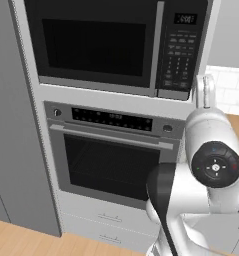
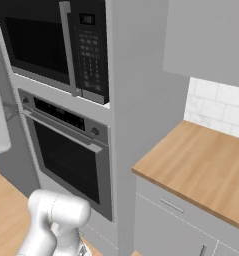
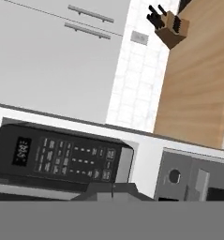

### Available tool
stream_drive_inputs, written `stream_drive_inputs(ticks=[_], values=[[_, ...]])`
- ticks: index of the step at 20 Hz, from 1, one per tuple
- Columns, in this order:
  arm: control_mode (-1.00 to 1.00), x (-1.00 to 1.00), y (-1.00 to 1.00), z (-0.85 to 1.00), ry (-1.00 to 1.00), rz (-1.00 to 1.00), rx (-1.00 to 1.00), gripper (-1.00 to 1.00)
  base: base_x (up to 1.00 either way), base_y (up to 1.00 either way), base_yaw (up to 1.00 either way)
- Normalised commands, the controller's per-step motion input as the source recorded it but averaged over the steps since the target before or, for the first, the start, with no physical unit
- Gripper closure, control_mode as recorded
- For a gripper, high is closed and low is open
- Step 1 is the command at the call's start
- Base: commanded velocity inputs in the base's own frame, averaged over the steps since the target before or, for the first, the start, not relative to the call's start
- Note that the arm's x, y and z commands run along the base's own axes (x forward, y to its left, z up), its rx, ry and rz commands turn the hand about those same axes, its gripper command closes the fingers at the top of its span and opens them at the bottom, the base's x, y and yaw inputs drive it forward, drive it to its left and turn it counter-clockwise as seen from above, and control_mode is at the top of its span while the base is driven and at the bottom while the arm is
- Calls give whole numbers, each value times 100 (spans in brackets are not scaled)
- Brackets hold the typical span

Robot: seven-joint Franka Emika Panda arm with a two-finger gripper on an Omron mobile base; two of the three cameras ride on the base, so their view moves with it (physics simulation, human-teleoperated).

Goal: Open the microwave, place the bowl with waffle inside the microwave, then close the microwave door and turn it on.

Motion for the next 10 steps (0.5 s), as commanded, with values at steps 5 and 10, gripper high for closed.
stream_drive_inputs(ticks=[5, 10], values=[[-100, 48, 4, -26, -4, 11, 13, 100, 0, 0, 0], [-100, 39, -4, -6, -1, 2, 9, 100, 0, 0, 0]])
